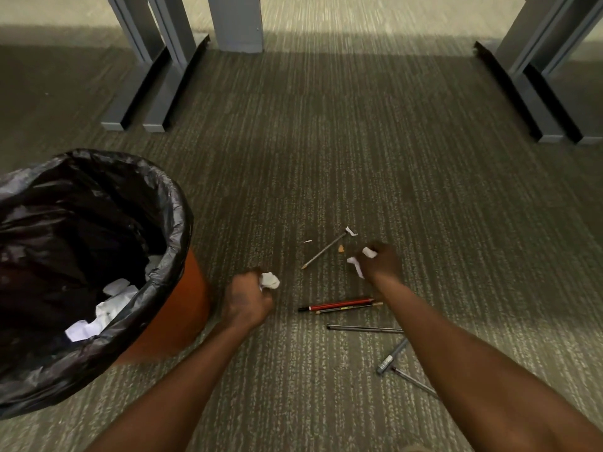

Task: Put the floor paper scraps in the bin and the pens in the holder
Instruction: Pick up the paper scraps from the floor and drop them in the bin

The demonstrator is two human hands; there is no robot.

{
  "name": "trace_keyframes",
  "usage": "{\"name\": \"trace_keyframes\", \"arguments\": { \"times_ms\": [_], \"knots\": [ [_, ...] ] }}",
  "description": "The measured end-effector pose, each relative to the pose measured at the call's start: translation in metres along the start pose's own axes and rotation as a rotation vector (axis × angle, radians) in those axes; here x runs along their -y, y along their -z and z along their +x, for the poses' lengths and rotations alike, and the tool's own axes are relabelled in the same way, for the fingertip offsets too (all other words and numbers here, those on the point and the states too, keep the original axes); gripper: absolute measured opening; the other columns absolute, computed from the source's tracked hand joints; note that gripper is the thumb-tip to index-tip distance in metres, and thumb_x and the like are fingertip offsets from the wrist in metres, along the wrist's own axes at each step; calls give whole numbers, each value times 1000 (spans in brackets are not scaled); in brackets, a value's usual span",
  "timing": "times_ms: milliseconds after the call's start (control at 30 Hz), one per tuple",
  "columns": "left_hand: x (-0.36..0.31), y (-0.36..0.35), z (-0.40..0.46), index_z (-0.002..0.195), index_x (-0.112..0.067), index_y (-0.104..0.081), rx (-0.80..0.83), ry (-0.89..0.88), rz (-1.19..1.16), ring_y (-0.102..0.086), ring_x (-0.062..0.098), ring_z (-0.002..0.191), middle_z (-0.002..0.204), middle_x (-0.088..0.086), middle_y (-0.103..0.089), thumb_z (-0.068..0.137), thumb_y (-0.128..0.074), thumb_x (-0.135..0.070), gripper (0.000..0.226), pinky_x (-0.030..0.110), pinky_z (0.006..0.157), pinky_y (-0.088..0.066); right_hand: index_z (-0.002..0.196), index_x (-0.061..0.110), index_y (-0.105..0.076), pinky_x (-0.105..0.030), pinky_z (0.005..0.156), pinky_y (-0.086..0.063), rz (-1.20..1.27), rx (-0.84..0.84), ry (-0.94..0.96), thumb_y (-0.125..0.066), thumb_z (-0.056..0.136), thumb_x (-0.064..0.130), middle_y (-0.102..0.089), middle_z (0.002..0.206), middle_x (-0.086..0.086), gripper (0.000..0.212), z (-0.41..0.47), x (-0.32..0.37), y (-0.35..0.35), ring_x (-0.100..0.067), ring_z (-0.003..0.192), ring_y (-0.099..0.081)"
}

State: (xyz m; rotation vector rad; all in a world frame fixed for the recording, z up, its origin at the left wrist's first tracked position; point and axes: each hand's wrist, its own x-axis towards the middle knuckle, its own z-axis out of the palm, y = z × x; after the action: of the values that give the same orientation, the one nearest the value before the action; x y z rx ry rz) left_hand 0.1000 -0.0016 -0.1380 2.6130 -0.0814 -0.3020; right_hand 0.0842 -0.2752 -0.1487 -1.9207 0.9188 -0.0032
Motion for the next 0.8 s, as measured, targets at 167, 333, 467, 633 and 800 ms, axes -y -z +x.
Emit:
{"name": "trace_keyframes", "arguments": {
  "times_ms": [167, 333, 467, 633, 800],
  "knots": [
    [18, 4, -15, 111, -20, -73, -36, 11, -157, -75, 27, 100, 105, 4, -79, 83, -66, -14, 29, 33, 88, -59, 137, 15, -60, -36, 98, -51, -316, 71, 115, -83, 79, 27, -68, 134, -10, 64, 32, 23, 7, -30, 122, -64],
    [23, -3, -30, 104, -13, -75, -56, -15, -281, -74, 16, 94, 103, 0, -80, 83, -68, 0, 26, 22, 87, -54, 133, 14, -58, -33, 91, -48, -458, 204, 219, -85, 78, 37, -70, 127, -12, 66, 43, 28, -10, -32, 121, -64],
    [29, -5, -31, 104, -14, -75, -67, -12, -320, -75, 17, 94, 102, -1, -79, 82, -66, 0, 27, 32, 87, -59, 125, 10, -61, -40, 90, -52, -545, 157, 324, -81, 83, 31, -72, 118, -18, 51, 43, 23, -22, -39, 113, -66],
    [22, -3, -35, 106, -19, -74, -58, 16, -321, -75, 21, 93, 102, 1, -79, 80, -66, -4, 31, 37, 84, -60, 112, 8, -61, -39, 82, -49, -598, 125, 387, -70, 91, 27, -71, 111, -21, 30, 36, 22, -26, -42, 107, -66],
    [6, -2, -40, 110, -19, -72, -49, -16, -324, -72, 18, 90, 100, 0, -78, 80, -66, -5, 33, 23, 77, -52, 107, 4, -64, -38, 85, -50, -543, 62, 274, -68, 92, 23, -69, 115, -22, 25, 29, 20, -30, -39, 110, -65]
  ]
}}
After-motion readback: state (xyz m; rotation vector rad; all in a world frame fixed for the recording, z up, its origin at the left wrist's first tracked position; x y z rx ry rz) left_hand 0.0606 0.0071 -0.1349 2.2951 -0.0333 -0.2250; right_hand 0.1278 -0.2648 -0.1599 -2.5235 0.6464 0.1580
